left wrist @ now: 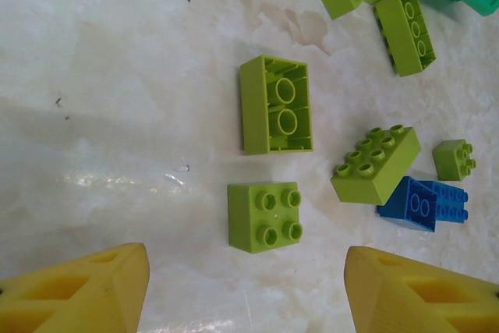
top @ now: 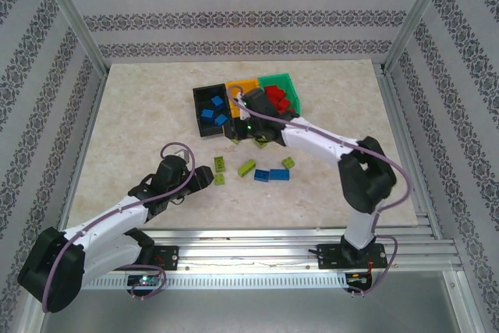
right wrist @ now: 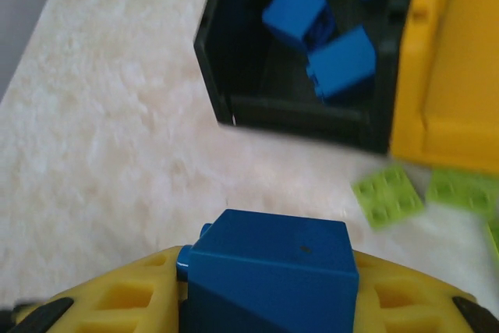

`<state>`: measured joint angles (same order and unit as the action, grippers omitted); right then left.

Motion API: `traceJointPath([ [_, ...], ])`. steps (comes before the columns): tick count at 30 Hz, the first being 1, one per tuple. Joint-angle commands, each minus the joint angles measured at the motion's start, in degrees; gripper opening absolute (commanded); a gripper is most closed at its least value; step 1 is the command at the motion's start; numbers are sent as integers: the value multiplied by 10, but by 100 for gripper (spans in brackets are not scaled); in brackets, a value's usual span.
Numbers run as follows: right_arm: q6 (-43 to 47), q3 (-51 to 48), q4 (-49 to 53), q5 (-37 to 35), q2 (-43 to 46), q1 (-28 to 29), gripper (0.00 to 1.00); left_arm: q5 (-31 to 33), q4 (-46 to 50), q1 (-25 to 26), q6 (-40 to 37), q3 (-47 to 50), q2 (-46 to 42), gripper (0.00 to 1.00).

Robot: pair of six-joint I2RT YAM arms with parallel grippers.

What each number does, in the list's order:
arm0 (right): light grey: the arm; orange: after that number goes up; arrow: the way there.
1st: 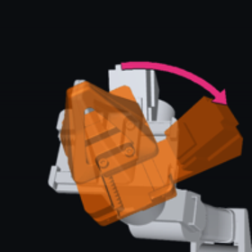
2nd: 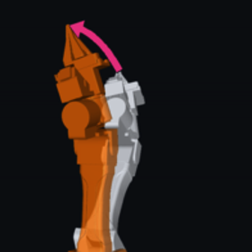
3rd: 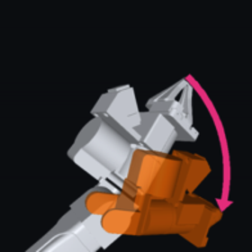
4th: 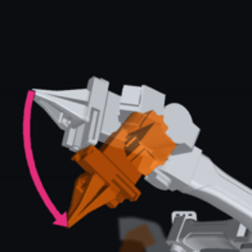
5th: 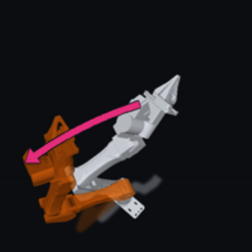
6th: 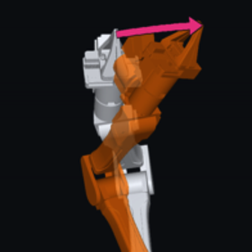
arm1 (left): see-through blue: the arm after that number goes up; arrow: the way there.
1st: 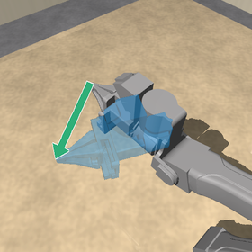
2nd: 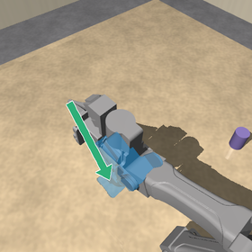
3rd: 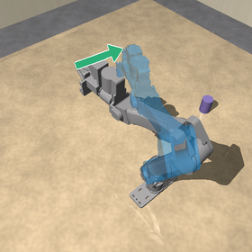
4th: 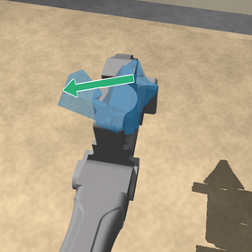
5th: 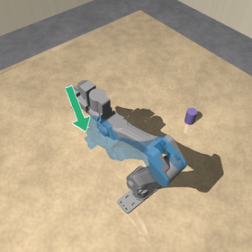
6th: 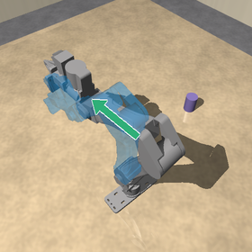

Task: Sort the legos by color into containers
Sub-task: Place the lego in the container.

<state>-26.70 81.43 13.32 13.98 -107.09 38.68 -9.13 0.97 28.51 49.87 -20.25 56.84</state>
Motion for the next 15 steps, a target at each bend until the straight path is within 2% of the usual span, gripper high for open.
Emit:
traceJointPath([
  [1,7,81,0,26,-60,-10,34,-12,27,6,14,7,-7,67],
  [4,-2,154,-8,34,-119,-19,38,-17,31,6,16,7,-8,67],
  [9,7,293,48,51,-199,-23,53,-19,37,6,21,7,-13,67],
  [11,7,296,49,61,-193,-23,59,-17,41,7,22,7,-18,68],
  [15,5,231,20,55,-153,-25,61,-12,43,6,19,12,-23,68],
])
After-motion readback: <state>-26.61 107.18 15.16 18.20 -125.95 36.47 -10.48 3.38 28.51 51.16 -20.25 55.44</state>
